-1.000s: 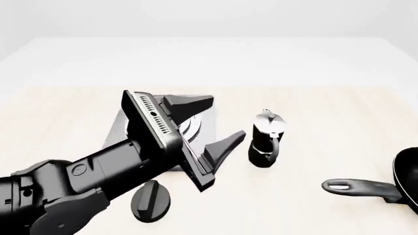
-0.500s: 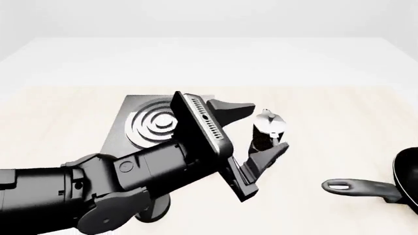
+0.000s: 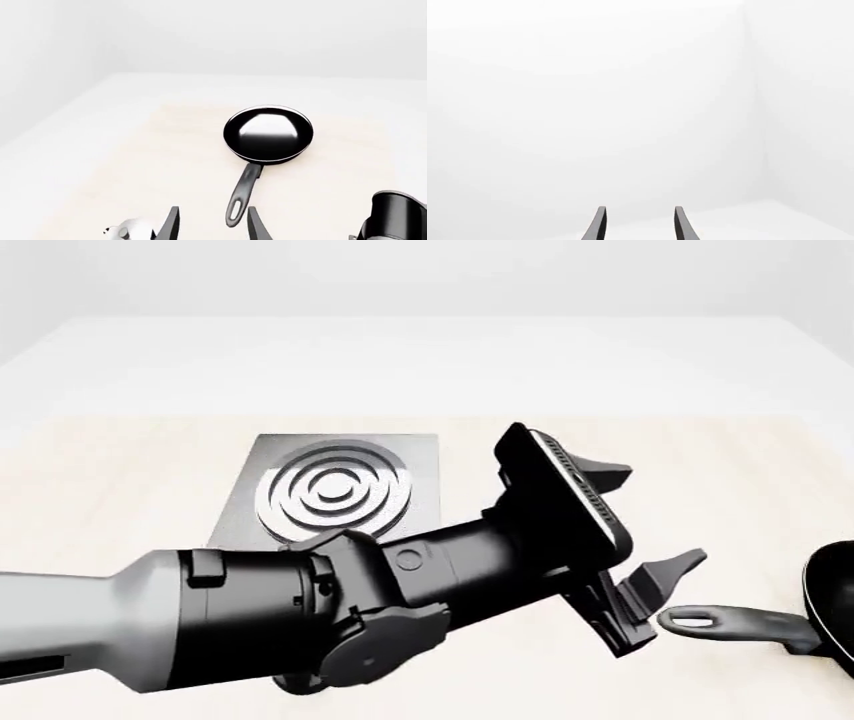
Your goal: Put the frying pan on the stove.
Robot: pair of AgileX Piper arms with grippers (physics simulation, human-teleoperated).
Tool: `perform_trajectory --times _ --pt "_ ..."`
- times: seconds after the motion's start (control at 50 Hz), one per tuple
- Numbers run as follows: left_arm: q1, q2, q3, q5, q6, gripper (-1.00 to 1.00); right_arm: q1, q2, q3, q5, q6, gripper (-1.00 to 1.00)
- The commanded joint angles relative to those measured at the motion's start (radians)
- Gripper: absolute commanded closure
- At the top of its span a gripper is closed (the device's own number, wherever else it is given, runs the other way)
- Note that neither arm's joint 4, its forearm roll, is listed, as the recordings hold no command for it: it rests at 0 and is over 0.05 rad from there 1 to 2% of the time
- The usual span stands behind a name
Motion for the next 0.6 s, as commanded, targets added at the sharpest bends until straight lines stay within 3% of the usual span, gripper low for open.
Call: perform_trajectory --times 0.02,0.4,0.6 --pt "-0.012 0.072 -0.077 0.027 -0.006 -1.0 -0.012 0.0 -0.011 0.0 0.013 -1.0" --pt "-0.022 0.168 -0.171 0.061 -0.021 -1.0 -0.013 0.0 -0.071 0.041 0.02 -1.0" --pt "-0.016 0.251 -0.275 0.113 -0.023 -1.0 -0.015 0.0 -0.071 0.036 0.026 -1.0"
